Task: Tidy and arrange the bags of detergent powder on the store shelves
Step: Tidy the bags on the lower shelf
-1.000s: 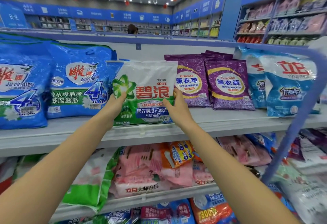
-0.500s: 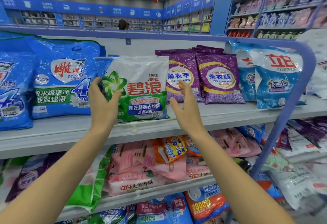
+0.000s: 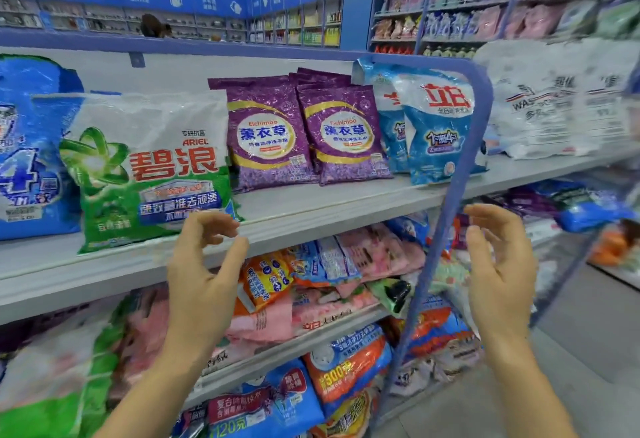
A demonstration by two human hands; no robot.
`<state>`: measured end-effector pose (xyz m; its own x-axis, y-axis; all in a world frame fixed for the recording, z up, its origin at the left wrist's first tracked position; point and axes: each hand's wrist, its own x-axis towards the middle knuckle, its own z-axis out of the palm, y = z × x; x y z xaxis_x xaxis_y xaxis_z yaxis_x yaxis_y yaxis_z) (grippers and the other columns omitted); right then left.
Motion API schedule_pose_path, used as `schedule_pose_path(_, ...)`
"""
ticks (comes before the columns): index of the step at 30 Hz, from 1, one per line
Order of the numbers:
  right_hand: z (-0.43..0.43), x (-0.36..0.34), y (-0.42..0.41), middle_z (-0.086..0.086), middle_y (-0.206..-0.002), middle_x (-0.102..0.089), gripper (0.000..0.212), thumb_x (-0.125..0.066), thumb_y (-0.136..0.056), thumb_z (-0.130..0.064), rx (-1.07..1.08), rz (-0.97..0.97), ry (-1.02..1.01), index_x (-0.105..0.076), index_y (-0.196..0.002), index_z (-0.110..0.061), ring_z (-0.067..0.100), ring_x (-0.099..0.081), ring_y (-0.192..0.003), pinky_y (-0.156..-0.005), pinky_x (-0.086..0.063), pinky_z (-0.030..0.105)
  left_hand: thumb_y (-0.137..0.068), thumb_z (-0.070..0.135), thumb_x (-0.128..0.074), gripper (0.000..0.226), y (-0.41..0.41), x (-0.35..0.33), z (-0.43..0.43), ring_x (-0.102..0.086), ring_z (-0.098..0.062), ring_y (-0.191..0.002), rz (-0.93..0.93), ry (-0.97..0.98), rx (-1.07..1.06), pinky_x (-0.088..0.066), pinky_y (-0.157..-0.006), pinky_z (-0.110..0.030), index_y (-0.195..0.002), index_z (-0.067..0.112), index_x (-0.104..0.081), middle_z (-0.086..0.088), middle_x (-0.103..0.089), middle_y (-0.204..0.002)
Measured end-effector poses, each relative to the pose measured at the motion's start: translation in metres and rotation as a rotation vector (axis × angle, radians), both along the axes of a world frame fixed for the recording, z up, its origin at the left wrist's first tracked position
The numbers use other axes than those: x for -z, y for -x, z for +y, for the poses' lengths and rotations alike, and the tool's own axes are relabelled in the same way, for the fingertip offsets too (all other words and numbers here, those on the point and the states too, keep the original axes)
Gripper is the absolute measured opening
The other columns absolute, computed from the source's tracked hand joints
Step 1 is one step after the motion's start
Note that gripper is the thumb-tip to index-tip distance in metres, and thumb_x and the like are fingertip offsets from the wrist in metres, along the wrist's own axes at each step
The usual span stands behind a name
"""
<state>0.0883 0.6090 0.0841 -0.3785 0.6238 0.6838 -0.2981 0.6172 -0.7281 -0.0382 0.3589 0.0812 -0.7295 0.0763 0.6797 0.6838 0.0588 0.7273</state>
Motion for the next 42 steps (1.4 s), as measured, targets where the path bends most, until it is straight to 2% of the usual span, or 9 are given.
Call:
schedule_pose_path(15, 0.193, 0.044, -0.168, -0.018, -0.086, -0.067, 0.027, -0.043, -0.097, -0.005, 0.294, -0.017, 0.261, -0.057, -0.093, -0.028, 0.002, -0.060, -0.081, -0.077, -0.048, 0.013, -0.092, 0.010, -0.056, 0.023, -0.059, 0.031, 0.229, -0.060, -0.005, -0.064, -0.284, 0.044, 0.365, -0.049, -0.065, -0.016, -0.075, 0.025, -0.062, 0.003, -0.065, -0.072)
schedule_pose_path(18, 0.246, 0.053, -0.209, -0.012, -0.078, -0.068, 0.015, -0.048, -0.095, -0.032, 0.325, -0.027, 0.285, -0.060, -0.089, -0.026, 0.005, -0.060, -0.072, -0.071, -0.049, 0.015, -0.094, 0.007, -0.051, 0.038, -0.076, 0.044, 0.302, -0.060, -0.004, -0.064, -0.352, 0.077, 0.413, -0.050, -0.069, -0.024, -0.071, 0.034, -0.065, 0.010, -0.066, -0.067)
schedule_pose_path(21, 0.298, 0.070, -0.246, -0.005, -0.075, -0.069, 0.053, -0.054, -0.070, -0.076, 0.359, -0.049, 0.341, -0.066, -0.084, -0.027, 0.009, -0.059, -0.068, -0.067, -0.049, 0.014, -0.094, 0.009, -0.051, 0.039, -0.085, 0.057, 0.365, -0.063, -0.002, -0.065, -0.420, 0.097, 0.448, -0.052, -0.074, -0.027, -0.069, 0.035, -0.066, 0.012, -0.068, -0.068)
schedule_pose_path(24, 0.347, 0.084, -0.270, -0.004, -0.073, -0.069, 0.067, -0.054, -0.061, -0.084, 0.403, -0.091, 0.409, -0.065, -0.084, -0.022, 0.012, -0.058, -0.066, -0.065, -0.049, 0.015, -0.093, 0.009, -0.051, 0.040, -0.095, 0.071, 0.416, -0.063, -0.001, -0.068, -0.486, 0.109, 0.448, -0.052, -0.076, -0.022, -0.067, 0.035, -0.066, 0.016, -0.067, -0.067)
schedule_pose_path(27, 0.384, 0.095, -0.281, -0.007, -0.071, -0.068, 0.049, -0.054, -0.068, -0.077, 0.427, -0.122, 0.444, -0.069, -0.080, -0.032, 0.010, -0.060, -0.065, -0.064, -0.050, 0.015, -0.093, 0.002, -0.049, 0.028, -0.102, 0.083, 0.455, -0.062, 0.004, -0.062, -0.538, 0.119, 0.467, -0.049, -0.066, -0.008, -0.073, 0.017, -0.061, 0.015, -0.066, -0.062)
schedule_pose_path(29, 0.413, 0.103, -0.283, -0.008, -0.071, -0.068, 0.024, -0.051, -0.087, -0.051, 0.451, -0.129, 0.450, -0.069, -0.079, -0.037, 0.009, -0.061, -0.065, -0.064, -0.050, 0.015, -0.094, 0.004, -0.049, 0.023, -0.098, 0.092, 0.482, -0.061, 0.004, -0.060, -0.564, 0.157, 0.466, -0.047, -0.062, -0.006, -0.075, 0.015, -0.059, 0.014, -0.066, -0.061)
schedule_pose_path(31, 0.444, 0.116, -0.281, -0.009, -0.070, -0.068, 0.038, -0.044, -0.097, -0.018, 0.466, -0.147, 0.465, -0.069, -0.077, -0.038, 0.010, -0.060, -0.065, -0.063, -0.050, 0.015, -0.094, 0.006, -0.050, 0.028, -0.088, 0.100, 0.506, -0.059, 0.001, -0.058, -0.578, 0.176, 0.470, -0.048, -0.062, -0.010, -0.071, 0.019, -0.062, 0.011, -0.066, -0.062)
schedule_pose_path(38, 0.541, 0.128, -0.238, -0.004, -0.072, -0.067, 0.023, -0.048, -0.082, -0.042, 0.465, -0.141, 0.520, -0.069, -0.078, -0.034, 0.010, -0.057, -0.066, -0.066, -0.050, 0.014, -0.092, 0.010, -0.051, 0.031, -0.051, 0.111, 0.599, -0.061, -0.008, -0.063, -0.603, 0.198, 0.511, -0.050, -0.063, -0.014, -0.071, 0.026, -0.068, 0.002, -0.067, -0.066)
schedule_pose_path(42, 0.600, 0.135, -0.201, -0.002, -0.074, -0.067, 0.034, -0.043, -0.098, -0.015, 0.437, -0.172, 0.521, -0.068, -0.077, -0.028, 0.009, -0.057, -0.066, -0.065, -0.050, 0.014, -0.090, 0.015, -0.053, 0.019, -0.034, 0.109, 0.648, -0.062, -0.016, -0.068, -0.588, 0.251, 0.511, -0.051, -0.066, -0.019, -0.078, 0.021, -0.066, -0.005, -0.067, -0.073)
